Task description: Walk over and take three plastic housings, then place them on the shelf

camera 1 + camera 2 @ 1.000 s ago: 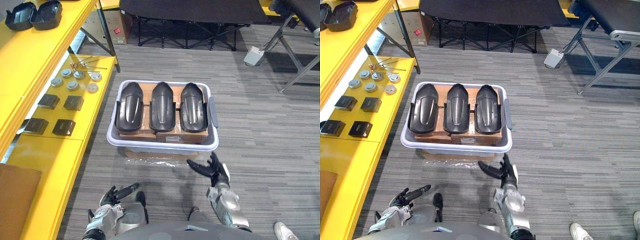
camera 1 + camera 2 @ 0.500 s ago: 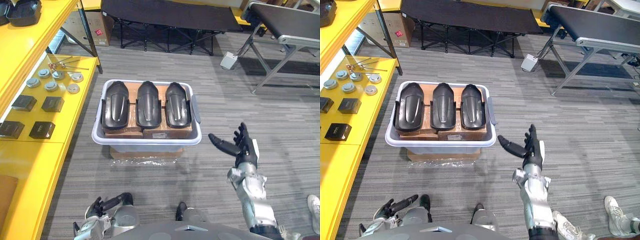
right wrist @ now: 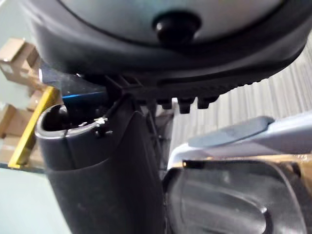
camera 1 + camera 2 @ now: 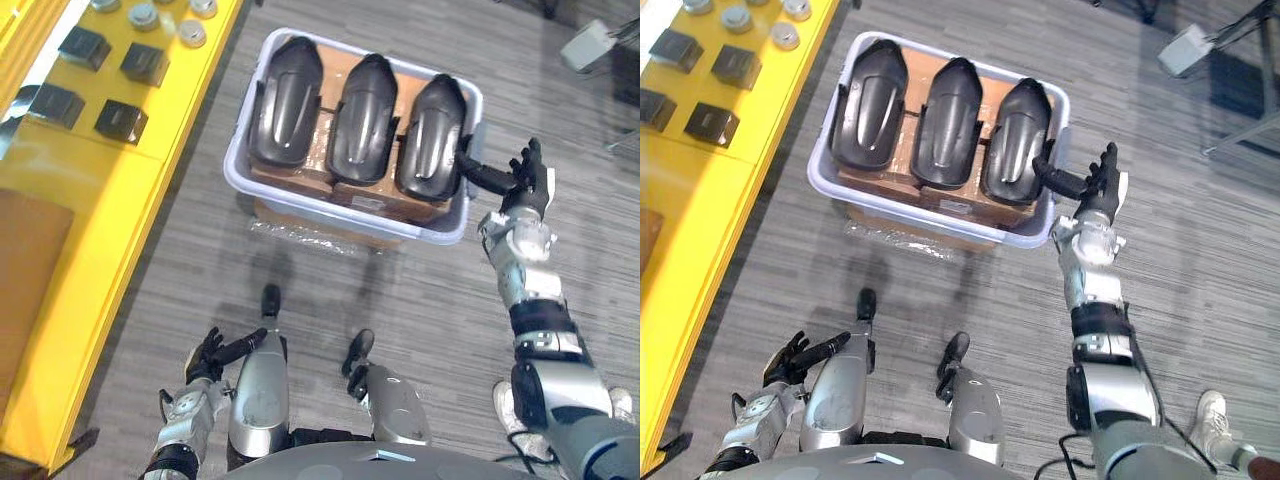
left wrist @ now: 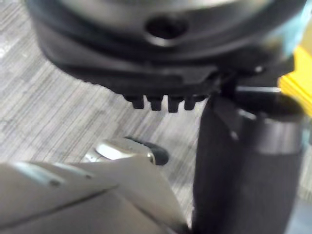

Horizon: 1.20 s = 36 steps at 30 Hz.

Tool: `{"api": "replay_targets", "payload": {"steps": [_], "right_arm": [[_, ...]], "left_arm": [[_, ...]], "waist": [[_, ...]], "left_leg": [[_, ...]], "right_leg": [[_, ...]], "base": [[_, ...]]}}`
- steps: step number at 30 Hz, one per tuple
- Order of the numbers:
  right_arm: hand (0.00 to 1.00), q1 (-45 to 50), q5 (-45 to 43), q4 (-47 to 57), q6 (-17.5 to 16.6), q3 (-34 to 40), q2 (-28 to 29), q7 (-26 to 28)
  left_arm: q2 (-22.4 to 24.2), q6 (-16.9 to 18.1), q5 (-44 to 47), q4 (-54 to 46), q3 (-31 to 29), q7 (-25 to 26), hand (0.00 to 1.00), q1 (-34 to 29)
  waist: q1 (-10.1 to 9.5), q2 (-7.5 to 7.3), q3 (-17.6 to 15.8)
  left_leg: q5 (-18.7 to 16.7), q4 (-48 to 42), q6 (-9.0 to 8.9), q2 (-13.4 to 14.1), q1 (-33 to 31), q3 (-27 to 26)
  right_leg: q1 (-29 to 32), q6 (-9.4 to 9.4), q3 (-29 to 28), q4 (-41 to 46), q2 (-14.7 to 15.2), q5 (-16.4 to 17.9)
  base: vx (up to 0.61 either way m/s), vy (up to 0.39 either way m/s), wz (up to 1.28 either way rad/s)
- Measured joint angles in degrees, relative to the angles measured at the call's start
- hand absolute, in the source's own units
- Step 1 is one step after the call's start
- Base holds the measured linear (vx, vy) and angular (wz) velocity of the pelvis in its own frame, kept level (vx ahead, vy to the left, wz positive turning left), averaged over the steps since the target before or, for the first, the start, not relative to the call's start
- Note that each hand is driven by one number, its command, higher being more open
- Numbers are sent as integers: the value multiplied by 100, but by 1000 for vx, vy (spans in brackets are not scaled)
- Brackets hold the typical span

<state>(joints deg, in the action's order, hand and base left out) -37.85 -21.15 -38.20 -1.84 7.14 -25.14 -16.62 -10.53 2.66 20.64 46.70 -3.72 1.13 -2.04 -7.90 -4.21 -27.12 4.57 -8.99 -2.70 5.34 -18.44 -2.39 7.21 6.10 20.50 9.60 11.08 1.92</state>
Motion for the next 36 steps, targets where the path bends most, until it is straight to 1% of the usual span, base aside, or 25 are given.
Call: {"api": "replay_targets", "payload": {"steps": [1, 3, 4, 5, 6, 7, 9, 13, 18, 20, 21, 22, 23, 24, 28, 29, 31, 36], "right_arm": [[100, -84, 0, -76, 1, -36, -80, 8], [100, -379, 2, -352, 16, -140, -379, 28], [100, -458, 4, -452, 25, -181, -441, 28], [100, -623, 3, -670, 64, -281, -548, 34], [100, -712, 4, -818, 150, -359, -699, 35], [100, -753, 4, -908, 180, -378, -759, 35], [100, -909, 3, -1190, 305, -446, -956, 24], [100, -1163, 3, -1538, 405, -557, -1134, -19], [100, -1278, 2, -1631, 522, -586, -1296, -26], [100, -1421, 9, -1817, 570, -675, -1450, -3], [100, -1508, 17, -1920, 649, -690, -1514, 11], [100, -1541, 18, -1968, 658, -701, -1533, 26], [0, -1597, 34, -2016, 659, -729, -1554, 82], [0, -1655, 52, -2083, 668, -743, -1574, 145], [0, -1768, 252, -2195, 780, -849, -1629, 201], [0, -1775, 287, -2233, 821, -898, -1812, 206], [0, -1868, 288, -2260, 932, -985, -2109, 261], [0, -1941, 454, -2288, 1010, -1017, -2218, 336]], "left_arm": [[10, 9, 34, 0, 36, 1, 100, 15], [60, 26, 177, 9, 107, 4, 100, 78], [78, 26, 191, 12, 107, 9, 100, 88], [101, 41, 247, 25, 105, 27, 100, 91], [128, 90, 341, 67, 122, 25, 100, 117], [145, 105, 377, 101, 133, 22, 100, 129], [179, 161, 438, 171, 190, -7, 100, 167], [178, 226, 601, 201, 340, -46, 100, 178], [202, 245, 639, 222, 375, -126, 100, 185], [221, 249, 706, 231, 407, -161, 100, 200], [223, 251, 747, 233, 467, -177, 100, 201], [221, 253, 787, 235, 494, -186, 100, 201], [221, 255, 829, 262, 512, -200, 100, 203], [235, 256, 830, 284, 525, -208, 100, 211], [242, 278, 854, 290, 603, -225, 100, 211], [255, 301, 854, 299, 606, -250, 100, 211], [272, 365, 856, 364, 606, -262, 100, 211], [288, 379, 903, 416, 608, -311, 100, 211]], "waist": [[-6, 28, -16], [-42, 168, -109], [-49, 190, -125], [-64, 221, -137], [-80, 285, -172], [-98, 308, -181], [-132, 403, -212], [-131, 512, -243], [-132, 587, -242], [-136, 662, -274], [-140, 703, -269], [-147, 715, -270], [-145, 748, -280], [-137, 799, -295], [-154, 875, -298], [-169, 900, -306], [-165, 933, -304], [-144, 969, -291]], "left_leg": [[-2, -14, 3, -19, -38, 20], [-4, -80, 43, -94, -158, 69], [-9, -101, 50, -110, -187, 75], [-8, -132, 57, -146, -252, 96], [-21, -215, 76, -174, -328, 136], [-21, -219, 76, -187, -347, 138], [-15, -273, 84, -217, -447, 185], [40, -263, 106, -274, -529, 222], [79, -262, 111, -299, -600, 224], [103, -255, 107, -304, -623, 259], [124, -230, 101, -306, -625, 261], [138, -209, 97, -310, -625, 263], [181, -159, 96, -311, -626, 279], [198, -146, 90, -309, -629, 299], [296, -33, 63, -319, -642, 348], [328, 11, 55, -326, -650, 371], [361, 27, 48, -332, -703, 398], [376, 26, 28, -308, -712, 408]], "right_leg": [[39, 3, 9, 33, 22, 12], [189, 35, 21, 244, 128, 92], [228, 37, 18, 298, 151, 122], [331, 44, 15, 431, 207, 193], [406, 54, 35, 574, 258, 263], [446, 50, 38, 636, 282, 289], [570, 48, 49, 813, 331, 371], [724, 47, 60, 1047, 420, 466], [874, 38, 46, 1232, 480, 540], [892, 36, 71, 1267, 485, 553], [924, 31, 64, 1303, 492, 566], [946, 27, 60, 1333, 500, 579], [973, 13, 74, 1366, 504, 594], [984, 6, 93, 1404, 507, 613], [1091, -18, 123, 1577, 544, 705], [1127, -24, 141, 1623, 558, 731], [1208, -38, 141, 1699, 573, 763], [1261, -71, 136, 1791, 566, 815]], "base": [[0, 48, 17], [-12, 53, 13], [-20, 38, 7], [-22, 29, 12], [-23, 24, 14], [-23, 19, 13], [-27, 10, 10], [-26, 1, 8], [-1, -1, 2], [-8, -5, 6], [0, 0, 0], [0, 0, 0], [-5, -20, 6], [-6, -22, 7], [-10, -26, 8], [-17, -26, 9], [-9, -13, 4], [0, 0, 0]]}}
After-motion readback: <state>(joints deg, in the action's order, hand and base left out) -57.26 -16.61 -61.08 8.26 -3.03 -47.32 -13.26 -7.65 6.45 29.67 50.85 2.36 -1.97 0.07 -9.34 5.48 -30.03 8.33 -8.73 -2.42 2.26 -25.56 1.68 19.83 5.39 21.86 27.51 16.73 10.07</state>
